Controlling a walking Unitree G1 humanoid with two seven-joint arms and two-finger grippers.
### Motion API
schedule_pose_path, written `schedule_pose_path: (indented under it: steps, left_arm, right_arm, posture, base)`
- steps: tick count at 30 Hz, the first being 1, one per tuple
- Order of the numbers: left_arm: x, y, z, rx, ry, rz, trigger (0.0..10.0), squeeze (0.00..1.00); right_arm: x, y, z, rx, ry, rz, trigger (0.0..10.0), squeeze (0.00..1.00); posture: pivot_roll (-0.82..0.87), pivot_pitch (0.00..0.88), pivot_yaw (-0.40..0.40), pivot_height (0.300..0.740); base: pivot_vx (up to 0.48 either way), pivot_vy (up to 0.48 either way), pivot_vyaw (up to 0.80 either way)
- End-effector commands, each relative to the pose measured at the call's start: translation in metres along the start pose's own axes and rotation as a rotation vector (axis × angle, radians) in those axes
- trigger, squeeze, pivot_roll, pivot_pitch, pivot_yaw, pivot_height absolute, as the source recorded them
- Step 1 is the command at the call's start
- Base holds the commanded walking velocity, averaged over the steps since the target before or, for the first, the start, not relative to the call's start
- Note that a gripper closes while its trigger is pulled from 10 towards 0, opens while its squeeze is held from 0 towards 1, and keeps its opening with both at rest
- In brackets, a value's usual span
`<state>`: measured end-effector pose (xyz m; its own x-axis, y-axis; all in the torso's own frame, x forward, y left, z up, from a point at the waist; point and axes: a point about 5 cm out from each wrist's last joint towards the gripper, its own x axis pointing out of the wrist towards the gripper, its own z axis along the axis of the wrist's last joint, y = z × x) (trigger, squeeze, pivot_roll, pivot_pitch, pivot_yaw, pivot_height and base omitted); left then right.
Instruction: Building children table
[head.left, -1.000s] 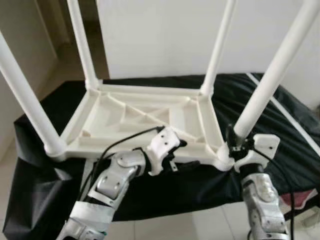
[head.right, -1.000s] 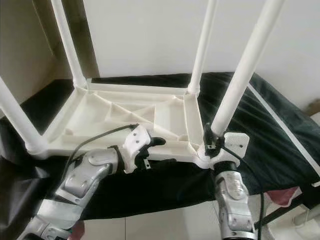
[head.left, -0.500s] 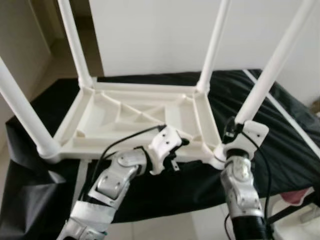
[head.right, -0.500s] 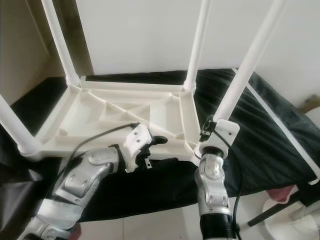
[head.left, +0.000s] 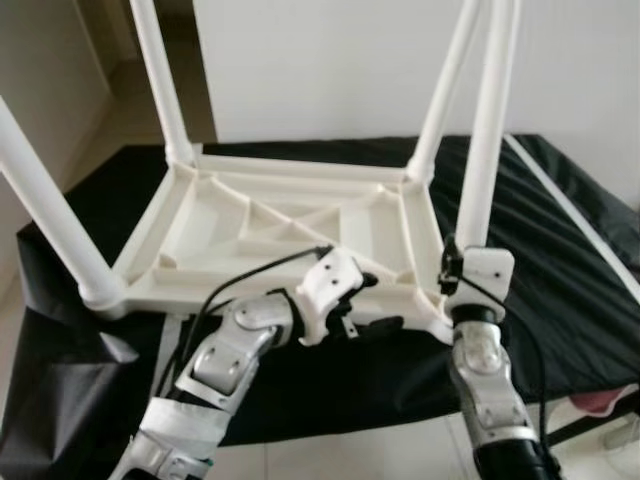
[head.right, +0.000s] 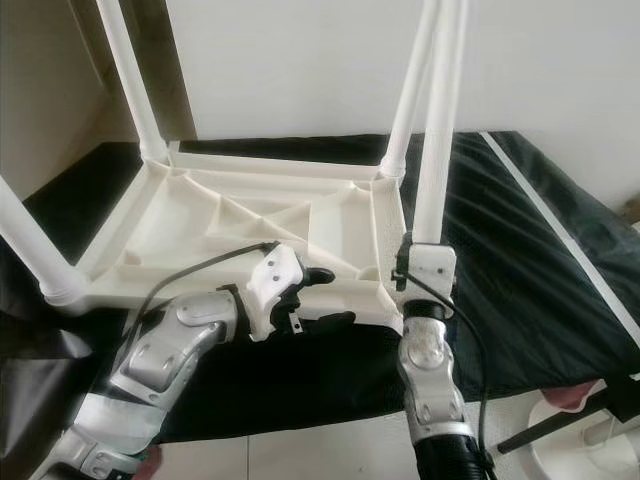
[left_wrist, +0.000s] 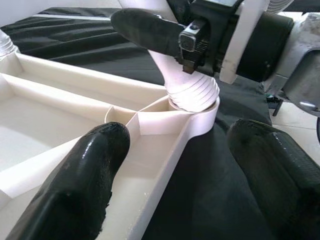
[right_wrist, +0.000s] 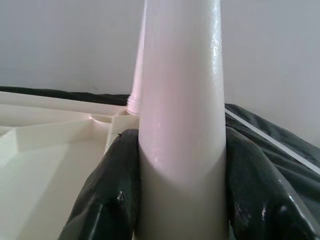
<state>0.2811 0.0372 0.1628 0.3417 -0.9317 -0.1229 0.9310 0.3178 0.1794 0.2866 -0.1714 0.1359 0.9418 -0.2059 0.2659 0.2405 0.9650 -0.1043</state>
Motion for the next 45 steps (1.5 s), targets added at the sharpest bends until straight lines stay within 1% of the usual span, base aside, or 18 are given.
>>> schedule_pose_path:
  steps: [1, 6, 7, 11, 13, 15, 18, 20, 23, 26, 29, 32, 35, 36, 38, 40, 41, 45]
  left_arm:
    - [-0.001, 0.000, -0.001, -0.012, 0.003, 0.017, 10.0, 0.00]
    - [0.000, -0.001, 0.000, -0.016, 0.000, 0.008, 10.0, 0.00]
    - [0.002, -0.002, 0.000, -0.016, -0.001, 0.005, 10.0, 0.00]
    - [0.003, -0.002, 0.000, -0.015, -0.003, 0.006, 10.0, 0.00]
    - [0.003, -0.002, 0.000, -0.015, -0.003, 0.006, 10.0, 0.00]
    - [0.003, -0.001, 0.001, -0.016, -0.007, 0.011, 10.0, 0.00]
    - [0.003, 0.000, 0.001, -0.017, -0.008, 0.014, 10.0, 0.00]
    - [0.003, 0.001, 0.001, -0.018, -0.010, 0.023, 10.0, 0.00]
    - [0.002, 0.001, 0.001, -0.017, -0.009, 0.026, 10.0, 0.00]
    - [0.002, 0.001, 0.001, -0.018, -0.010, 0.025, 10.0, 0.00]
    - [0.002, 0.002, 0.002, -0.018, -0.010, 0.018, 10.0, 0.00]
    - [0.003, 0.002, 0.002, -0.017, -0.010, 0.018, 10.0, 0.00]
    - [0.002, 0.002, 0.002, -0.024, -0.010, 0.018, 10.0, 0.00]
    - [0.002, 0.002, 0.002, -0.024, -0.010, 0.018, 10.0, 0.00]
    - [0.002, 0.001, 0.001, -0.030, -0.007, 0.017, 10.0, 0.00]
    - [0.002, 0.001, 0.001, -0.029, -0.007, 0.017, 10.0, 0.00]
    - [0.002, 0.000, 0.000, -0.033, -0.005, 0.017, 10.0, 0.00]
    - [0.003, -0.001, 0.000, -0.039, -0.003, 0.015, 10.0, 0.00]
  right_arm:
    - [-0.012, -0.009, -0.026, -0.018, 0.136, -0.014, 10.0, 0.00]
    - [0.000, -0.014, -0.002, 0.086, 0.077, 0.001, 10.0, 0.00]
    - [0.006, -0.017, 0.012, 0.069, 0.025, 0.013, 10.0, 0.00]
    - [0.007, -0.014, 0.021, 0.013, -0.031, 0.057, 10.0, 0.00]
    - [0.007, -0.014, 0.021, 0.013, -0.031, 0.057, 10.0, 0.00]
    - [-0.002, -0.008, 0.018, -0.042, -0.060, 0.122, 10.0, 0.00]
    - [-0.006, -0.007, 0.015, -0.047, -0.058, 0.148, 10.0, 0.00]
    - [-0.013, -0.009, 0.010, -0.010, -0.023, 0.161, 10.0, 0.00]
    - [-0.013, -0.014, 0.012, 0.029, 0.003, 0.151, 10.0, 0.00]
    - [-0.006, -0.019, 0.021, 0.063, -0.001, 0.155, 10.0, 0.00]
    - [0.009, -0.031, 0.037, 0.125, 0.023, 0.190, 10.0, 0.00]
    - [0.013, -0.037, 0.038, 0.115, 0.063, 0.174, 10.0, 0.00]
    - [0.019, -0.052, 0.031, 0.124, 0.174, 0.072, 10.0, 0.00]
    - [0.019, -0.052, 0.031, 0.124, 0.174, 0.072, 10.0, 0.00]
    - [0.023, -0.064, 0.026, 0.153, 0.227, -0.025, 10.0, 0.00]
    - [0.023, -0.066, 0.027, 0.152, 0.223, -0.030, 10.0, 0.00]
    - [0.024, -0.068, 0.027, 0.196, 0.242, -0.047, 10.0, 0.00]
    - [0.026, -0.072, 0.028, 0.230, 0.269, -0.055, 10.0, 0.00]
  posture:
    - [0.04, 0.000, -0.022, 0.740]
    - [0.04, 0.000, -0.017, 0.740]
    - [0.03, 0.000, -0.016, 0.740]
    - [0.03, 0.000, -0.016, 0.740]
    - [0.03, 0.000, -0.016, 0.740]
    - [0.02, 0.000, -0.022, 0.740]
    - [0.03, 0.000, -0.025, 0.740]
    - [0.03, 0.000, -0.024, 0.740]
    - [0.03, 0.000, -0.024, 0.740]
    - [0.03, 0.000, -0.021, 0.740]
    - [0.02, 0.000, -0.013, 0.740]
    - [0.02, 0.000, -0.015, 0.740]
    - [0.01, 0.000, -0.014, 0.740]
    - [0.01, 0.000, -0.014, 0.740]
    - [0.01, 0.000, -0.015, 0.740]
    - [0.01, 0.000, -0.015, 0.740]
    - [0.01, 0.000, -0.015, 0.740]
    - [0.01, 0.000, -0.016, 0.740]
  base:
    - [0.000, 0.000, 0.00]
    - [0.000, 0.000, 0.00]
    - [0.000, 0.000, 0.00]
    - [0.000, 0.000, 0.00]
    - [0.000, 0.000, 0.00]
    - [0.000, 0.000, 0.00]
    - [0.000, 0.000, 0.00]
    - [0.000, 0.000, 0.00]
    - [0.000, 0.000, 0.00]
    - [0.000, 0.000, 0.00]
    - [0.000, 0.000, 0.00]
    - [0.000, 0.000, 0.00]
    - [0.000, 0.000, 0.00]
    - [0.000, 0.000, 0.00]
    - [0.000, 0.000, 0.00]
    - [0.000, 0.000, 0.00]
    - [0.000, 0.000, 0.00]
    - [0.000, 0.000, 0.00]
